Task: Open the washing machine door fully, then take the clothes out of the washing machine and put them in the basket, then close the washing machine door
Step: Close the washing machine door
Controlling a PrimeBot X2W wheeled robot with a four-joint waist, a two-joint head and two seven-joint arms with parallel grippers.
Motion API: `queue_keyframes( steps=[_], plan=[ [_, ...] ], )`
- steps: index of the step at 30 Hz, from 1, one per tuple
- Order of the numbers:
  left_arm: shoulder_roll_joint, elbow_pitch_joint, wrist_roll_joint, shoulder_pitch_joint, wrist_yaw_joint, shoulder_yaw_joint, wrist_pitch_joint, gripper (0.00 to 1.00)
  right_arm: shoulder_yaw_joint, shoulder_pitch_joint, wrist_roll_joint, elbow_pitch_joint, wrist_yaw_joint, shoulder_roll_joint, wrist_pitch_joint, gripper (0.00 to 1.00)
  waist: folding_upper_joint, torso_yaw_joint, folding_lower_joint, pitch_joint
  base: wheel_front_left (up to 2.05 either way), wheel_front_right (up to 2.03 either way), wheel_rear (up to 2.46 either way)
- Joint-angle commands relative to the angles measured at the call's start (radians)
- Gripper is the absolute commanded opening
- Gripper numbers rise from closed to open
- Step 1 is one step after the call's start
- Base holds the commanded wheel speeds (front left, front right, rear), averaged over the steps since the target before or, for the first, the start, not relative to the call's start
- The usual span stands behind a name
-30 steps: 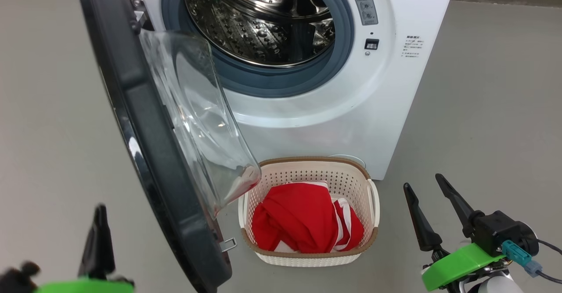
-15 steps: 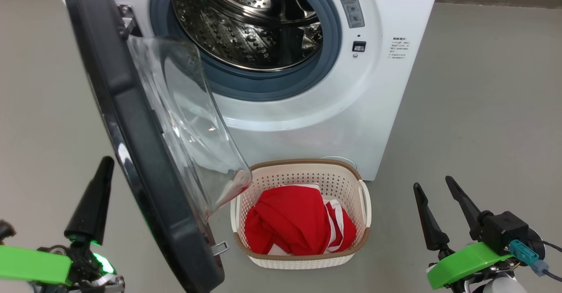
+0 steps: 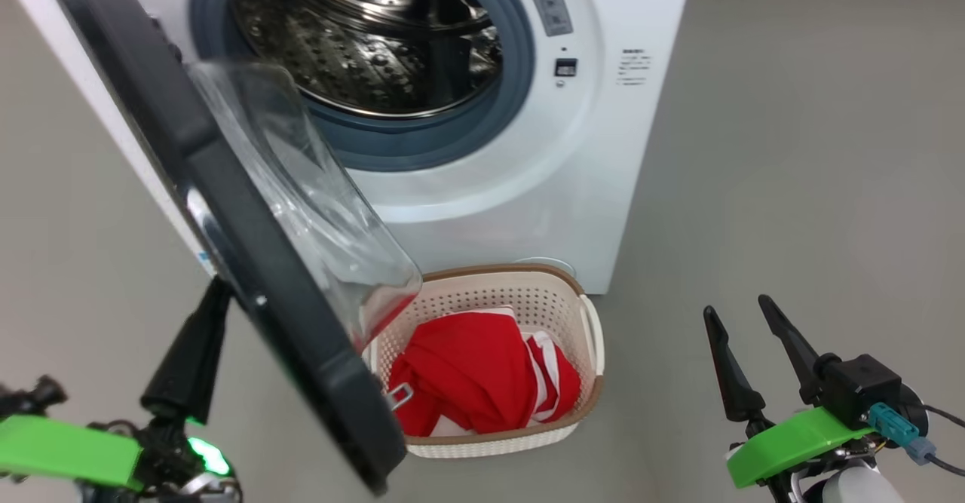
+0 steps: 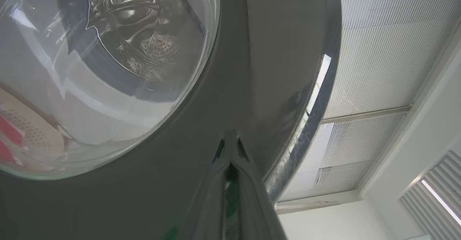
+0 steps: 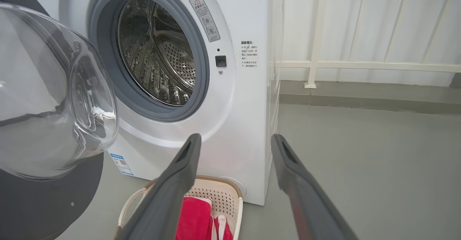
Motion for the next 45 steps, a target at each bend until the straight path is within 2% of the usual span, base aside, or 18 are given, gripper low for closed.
queue_keyframes(
  steps=[1, 24, 36, 45],
  plan=[
    [0.008, -0.014, -0.019, -0.060, -0.016, 0.006, 0.003, 0.00, 0.024, -0.038, -0.005, -0.020, 0.000, -0.005, -0.006, 1.00, 0.0000, -0.033, 0.0000, 0.019, 0.00, 0.00, 0.00],
    [0.005, 0.199, -0.066, -0.352, -0.107, -0.080, -0.190, 0.00, 0.023, -0.096, 0.015, -0.016, 0.000, -0.020, -0.006, 1.00, 0.0000, -0.219, 0.0000, 0.138, 0.00, 0.00, 0.00],
    [0.007, 0.308, -0.035, -0.508, -0.154, -0.094, -0.247, 0.00, 0.021, -0.125, 0.018, -0.032, 0.000, -0.015, -0.006, 1.00, 0.0000, -0.277, 0.0000, 0.212, 0.00, 0.00, 0.00],
    [0.009, 0.424, -0.019, -0.657, -0.184, -0.083, -0.270, 0.00, 0.013, -0.142, 0.018, -0.040, 0.000, -0.013, -0.006, 1.00, 0.0000, -0.288, 0.0000, 0.265, 0.00, 0.00, 0.00]
  ],
)
